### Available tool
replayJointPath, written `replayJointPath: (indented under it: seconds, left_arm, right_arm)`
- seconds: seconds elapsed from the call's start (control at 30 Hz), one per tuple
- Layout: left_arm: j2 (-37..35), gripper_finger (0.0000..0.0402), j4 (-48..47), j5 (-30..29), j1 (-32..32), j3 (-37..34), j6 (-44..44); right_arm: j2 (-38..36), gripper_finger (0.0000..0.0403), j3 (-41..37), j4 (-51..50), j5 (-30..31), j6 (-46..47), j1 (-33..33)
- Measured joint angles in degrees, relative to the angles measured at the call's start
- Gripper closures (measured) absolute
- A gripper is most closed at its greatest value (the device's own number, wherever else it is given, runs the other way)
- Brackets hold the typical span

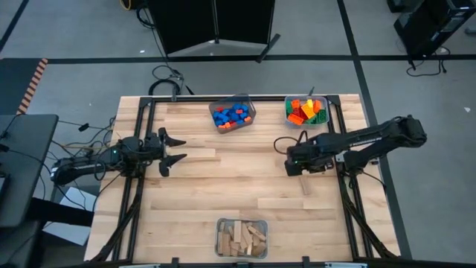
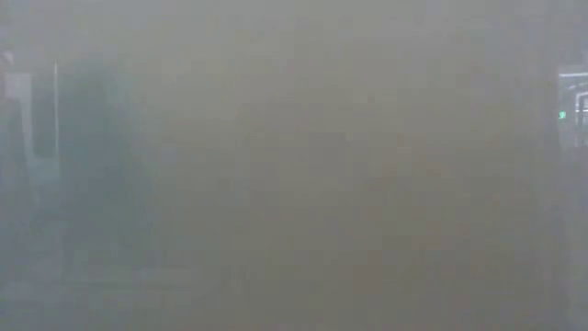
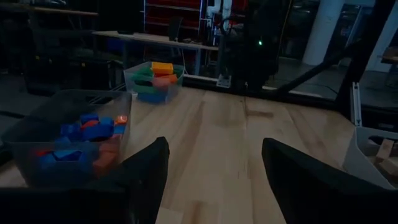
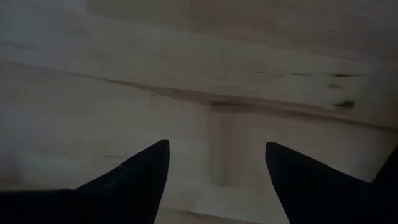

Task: Sort blocks by size
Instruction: Put the brown block into the gray bin

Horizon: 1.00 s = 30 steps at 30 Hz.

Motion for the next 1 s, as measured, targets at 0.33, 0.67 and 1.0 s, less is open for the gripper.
replayJointPath:
  seconds: [0.33, 0.67, 1.0]
  left_arm:
    - [0.0, 0.0137, 0.1, -0.2, 0.0, 0.0, 0.0]
    - [0.0, 0.0137, 0.1, -0.3, 0.0, 0.0, 0.1]
    - [0.0, 0.0137, 0.2, -0.3, 0.0, 0.0, 0.1]
  right_arm:
    - [12.9, 0.0126, 0.0, 1.9, 1.6, 0.0, 6.6]
    - [21.4, 0.0224, 0.3, 7.9, 2.1, 2.9, 12.1]
    - [16.8, 0.0286, 1.7, 9.7, 4.6, 8.7, 17.2]
